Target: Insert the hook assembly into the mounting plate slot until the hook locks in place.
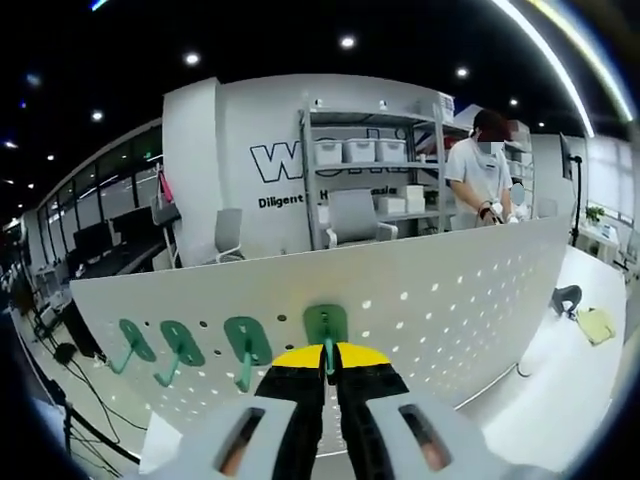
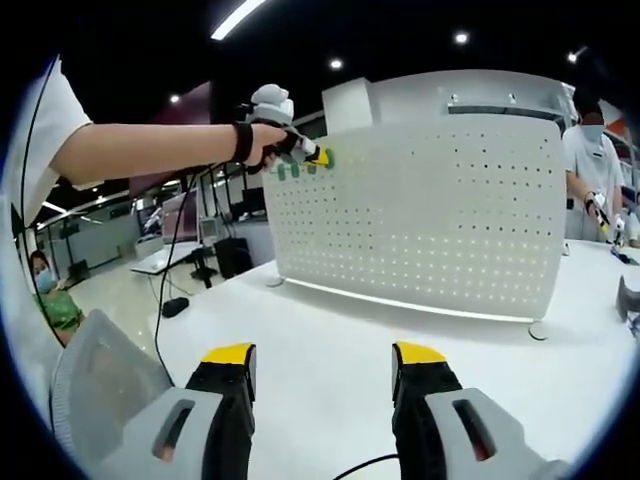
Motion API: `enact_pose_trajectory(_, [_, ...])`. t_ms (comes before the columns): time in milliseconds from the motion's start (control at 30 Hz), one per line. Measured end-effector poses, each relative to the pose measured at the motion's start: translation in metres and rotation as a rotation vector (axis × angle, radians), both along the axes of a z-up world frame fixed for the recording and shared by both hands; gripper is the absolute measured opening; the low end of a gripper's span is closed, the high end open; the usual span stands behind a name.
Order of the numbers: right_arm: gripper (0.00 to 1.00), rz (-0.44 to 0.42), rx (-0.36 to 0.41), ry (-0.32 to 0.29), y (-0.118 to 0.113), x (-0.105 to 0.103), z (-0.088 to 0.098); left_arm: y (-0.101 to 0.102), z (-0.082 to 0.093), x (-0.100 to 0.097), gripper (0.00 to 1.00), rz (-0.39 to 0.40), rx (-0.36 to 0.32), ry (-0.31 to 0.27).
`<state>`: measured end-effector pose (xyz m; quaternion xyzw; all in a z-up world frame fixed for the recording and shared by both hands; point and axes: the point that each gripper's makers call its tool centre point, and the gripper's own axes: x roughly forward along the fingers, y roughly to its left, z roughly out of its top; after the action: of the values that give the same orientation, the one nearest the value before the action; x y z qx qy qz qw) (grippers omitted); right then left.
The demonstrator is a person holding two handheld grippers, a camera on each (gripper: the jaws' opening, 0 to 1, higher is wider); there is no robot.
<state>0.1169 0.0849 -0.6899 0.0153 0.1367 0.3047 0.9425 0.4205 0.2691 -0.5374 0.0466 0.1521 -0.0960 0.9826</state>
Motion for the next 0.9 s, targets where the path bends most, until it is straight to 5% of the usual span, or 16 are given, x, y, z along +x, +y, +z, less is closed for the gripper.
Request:
enact_pose_trajectory(333, [0.55, 0.002, -0.008, 0.008, 0.001, 0.0, -0.003, -0.003, 0.008, 0.001, 0.05, -0.009, 0.023, -0.066])
enact_pose_trajectory(767, [0.55, 0.005, -0.01, 0.013, 0.003, 0.001, -0.004, -0.006, -0.004, 0.003, 0.06, -0.022, -0.009, -0.001])
enact_pose_trajectory(900, [0.55, -0.004, -0.006, 0.01, 0.0, 0.002, -0.003, -0.007, -0.005, 0.001, 0.07, -0.031, 0.0, -0.019])
